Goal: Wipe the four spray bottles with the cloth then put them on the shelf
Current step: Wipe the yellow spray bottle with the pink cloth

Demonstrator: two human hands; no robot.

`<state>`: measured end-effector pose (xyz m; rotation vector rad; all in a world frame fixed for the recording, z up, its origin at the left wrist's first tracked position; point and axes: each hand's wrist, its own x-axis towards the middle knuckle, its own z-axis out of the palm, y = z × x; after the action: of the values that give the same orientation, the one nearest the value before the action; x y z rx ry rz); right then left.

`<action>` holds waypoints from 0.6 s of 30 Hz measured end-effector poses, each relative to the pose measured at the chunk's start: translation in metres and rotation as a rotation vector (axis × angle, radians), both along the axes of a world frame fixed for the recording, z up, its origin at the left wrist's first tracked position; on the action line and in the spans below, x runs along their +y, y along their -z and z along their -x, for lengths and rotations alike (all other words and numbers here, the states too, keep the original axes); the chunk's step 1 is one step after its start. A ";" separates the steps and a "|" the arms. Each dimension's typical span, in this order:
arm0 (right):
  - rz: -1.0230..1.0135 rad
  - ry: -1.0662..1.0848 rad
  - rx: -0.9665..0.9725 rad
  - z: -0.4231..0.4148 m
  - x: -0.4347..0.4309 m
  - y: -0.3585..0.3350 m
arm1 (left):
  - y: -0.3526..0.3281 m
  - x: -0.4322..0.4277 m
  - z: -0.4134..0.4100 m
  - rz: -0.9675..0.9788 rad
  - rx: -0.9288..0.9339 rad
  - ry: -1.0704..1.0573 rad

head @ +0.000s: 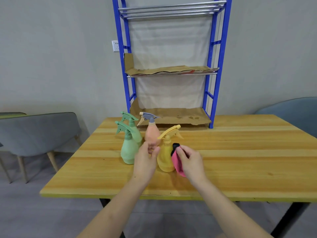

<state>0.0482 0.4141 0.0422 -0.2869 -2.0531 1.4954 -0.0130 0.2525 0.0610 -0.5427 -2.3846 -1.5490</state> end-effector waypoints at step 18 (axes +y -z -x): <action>-0.196 -0.036 -0.040 0.016 -0.008 0.008 | -0.006 0.029 0.020 -0.064 -0.091 0.030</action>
<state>0.0322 0.4058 0.0339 -0.2044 -2.2282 1.3057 -0.0326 0.2817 0.0674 -0.5070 -2.3936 -1.6910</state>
